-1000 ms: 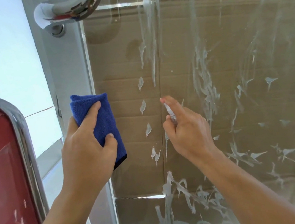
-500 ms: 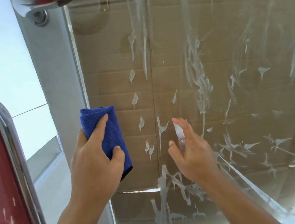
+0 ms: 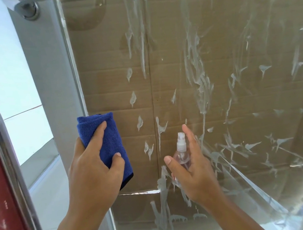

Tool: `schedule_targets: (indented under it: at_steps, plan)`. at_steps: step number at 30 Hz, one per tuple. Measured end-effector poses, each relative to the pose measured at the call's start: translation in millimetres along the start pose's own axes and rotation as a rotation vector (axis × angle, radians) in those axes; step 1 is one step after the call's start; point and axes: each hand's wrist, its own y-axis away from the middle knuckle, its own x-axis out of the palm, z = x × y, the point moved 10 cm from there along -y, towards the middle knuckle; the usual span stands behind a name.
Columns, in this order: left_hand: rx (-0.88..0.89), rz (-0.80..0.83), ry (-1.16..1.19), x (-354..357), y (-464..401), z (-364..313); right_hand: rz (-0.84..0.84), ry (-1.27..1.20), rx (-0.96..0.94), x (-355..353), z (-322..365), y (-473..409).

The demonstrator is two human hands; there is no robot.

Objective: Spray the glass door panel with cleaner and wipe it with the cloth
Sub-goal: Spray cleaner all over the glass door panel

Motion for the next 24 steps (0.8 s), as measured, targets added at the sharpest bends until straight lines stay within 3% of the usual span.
schedule_targets:
  at_steps: [5, 12, 16, 21, 24]
  plan:
    - [0.007, -0.015, -0.012, -7.1, 1.3, 0.3, 0.018, -0.056, 0.046, 11.8, 2.6, 4.2]
    - [-0.014, -0.034, -0.022, -15.9, 1.3, 5.6, 0.100, -0.268, 0.354, 33.7, -16.9, 8.8]
    - [-0.018, -0.040, -0.026, -20.3, 0.6, 6.8, -0.033, -0.519, 0.530, 32.0, -27.2, 11.9]
    - [-0.013, -0.045, -0.035, -22.1, -1.3, 7.6, -0.162, -0.473, 0.544, 23.3, -32.3, 8.8]
    - [-0.014, -0.044, -0.036, -22.0, -2.8, 9.4, -0.186, -0.448, 0.457, 19.3, -25.1, 4.0]
